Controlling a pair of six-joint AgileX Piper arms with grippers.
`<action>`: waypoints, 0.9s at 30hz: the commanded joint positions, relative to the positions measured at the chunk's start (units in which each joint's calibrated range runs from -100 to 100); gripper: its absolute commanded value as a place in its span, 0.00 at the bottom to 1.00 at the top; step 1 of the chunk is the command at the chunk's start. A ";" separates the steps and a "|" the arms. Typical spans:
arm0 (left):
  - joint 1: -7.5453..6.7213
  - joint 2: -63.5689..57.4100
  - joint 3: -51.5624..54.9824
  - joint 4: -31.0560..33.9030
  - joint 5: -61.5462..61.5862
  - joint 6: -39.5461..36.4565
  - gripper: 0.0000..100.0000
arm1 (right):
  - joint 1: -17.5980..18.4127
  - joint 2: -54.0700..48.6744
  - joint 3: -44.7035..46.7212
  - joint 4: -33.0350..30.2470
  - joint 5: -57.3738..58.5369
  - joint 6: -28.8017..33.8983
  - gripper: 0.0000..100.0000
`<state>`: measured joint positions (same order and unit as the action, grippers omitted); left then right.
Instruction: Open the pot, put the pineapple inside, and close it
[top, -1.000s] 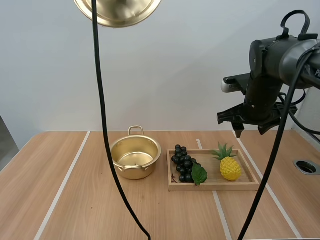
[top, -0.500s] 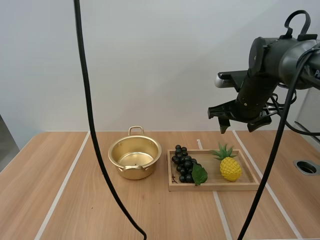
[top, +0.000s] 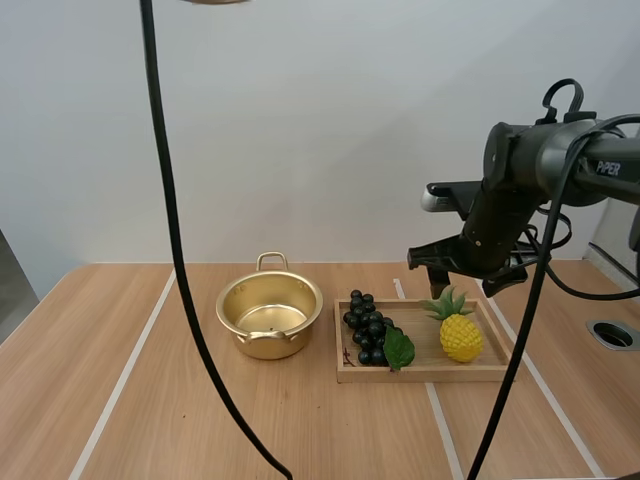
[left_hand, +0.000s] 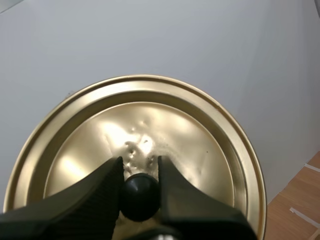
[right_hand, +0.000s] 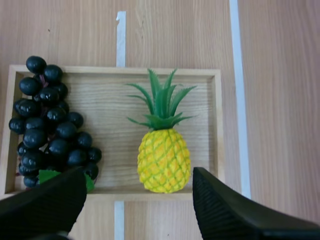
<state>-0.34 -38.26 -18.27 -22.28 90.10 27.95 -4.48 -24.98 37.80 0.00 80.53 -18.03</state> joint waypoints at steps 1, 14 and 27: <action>-0.05 -0.42 -0.61 0.25 -0.71 -0.68 0.00 | -0.24 -0.33 0.08 -1.58 -1.34 -0.48 1.00; -0.05 -0.42 -0.61 0.25 -0.35 -0.68 0.00 | -0.24 -0.33 9.93 -2.57 -17.41 -0.70 1.00; -0.05 -0.42 -0.61 0.25 1.31 -0.68 0.00 | -0.24 5.27 12.83 -4.32 -24.09 -0.70 1.00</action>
<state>-0.34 -38.26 -18.27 -22.18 92.16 27.95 -4.48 -21.33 50.23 -3.42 57.09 -18.03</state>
